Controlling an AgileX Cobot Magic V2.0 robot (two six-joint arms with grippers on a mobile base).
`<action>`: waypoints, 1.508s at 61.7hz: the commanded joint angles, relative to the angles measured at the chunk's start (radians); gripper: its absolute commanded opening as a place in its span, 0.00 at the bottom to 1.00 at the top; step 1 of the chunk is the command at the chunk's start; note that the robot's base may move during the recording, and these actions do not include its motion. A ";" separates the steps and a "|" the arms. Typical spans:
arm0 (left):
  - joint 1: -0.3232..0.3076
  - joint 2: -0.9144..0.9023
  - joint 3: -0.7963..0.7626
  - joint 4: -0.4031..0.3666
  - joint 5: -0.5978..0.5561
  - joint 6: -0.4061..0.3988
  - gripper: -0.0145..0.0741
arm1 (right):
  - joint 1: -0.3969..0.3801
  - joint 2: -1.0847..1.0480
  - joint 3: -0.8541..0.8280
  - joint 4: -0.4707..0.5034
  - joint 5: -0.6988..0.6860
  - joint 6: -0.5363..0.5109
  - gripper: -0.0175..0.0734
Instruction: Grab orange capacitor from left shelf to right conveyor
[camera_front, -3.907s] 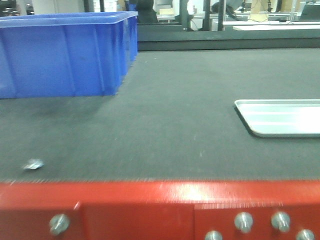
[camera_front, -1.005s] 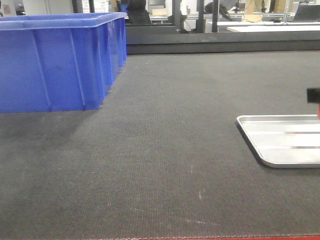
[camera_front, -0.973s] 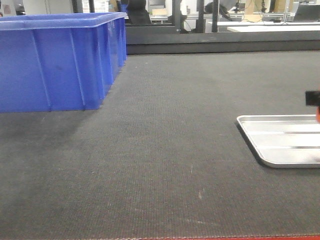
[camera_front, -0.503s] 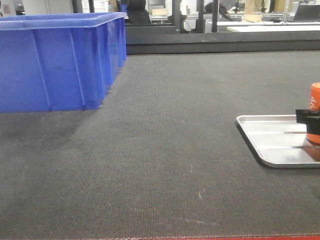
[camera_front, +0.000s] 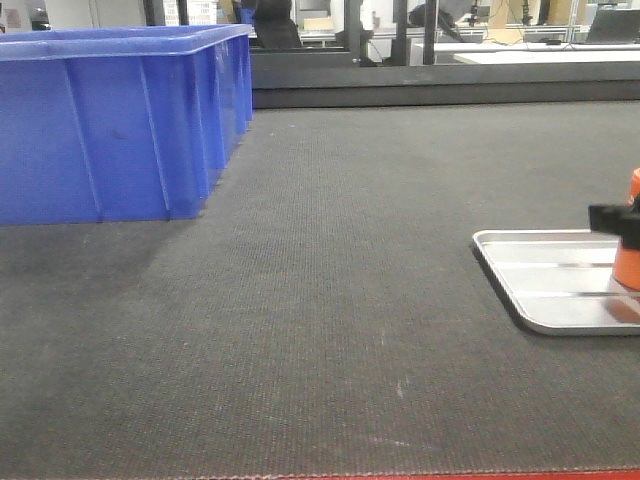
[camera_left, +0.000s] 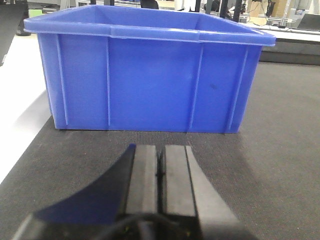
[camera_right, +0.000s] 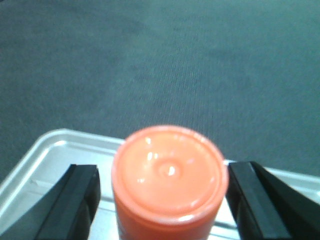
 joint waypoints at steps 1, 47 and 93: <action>-0.004 -0.020 -0.007 0.000 -0.090 -0.001 0.05 | -0.002 -0.111 -0.020 0.000 0.003 0.010 0.86; -0.004 -0.020 -0.007 0.000 -0.090 -0.001 0.05 | 0.030 -0.968 -0.187 0.063 1.049 0.104 0.32; -0.004 -0.020 -0.007 0.000 -0.090 -0.001 0.05 | 0.029 -1.076 -0.177 0.047 1.098 0.066 0.23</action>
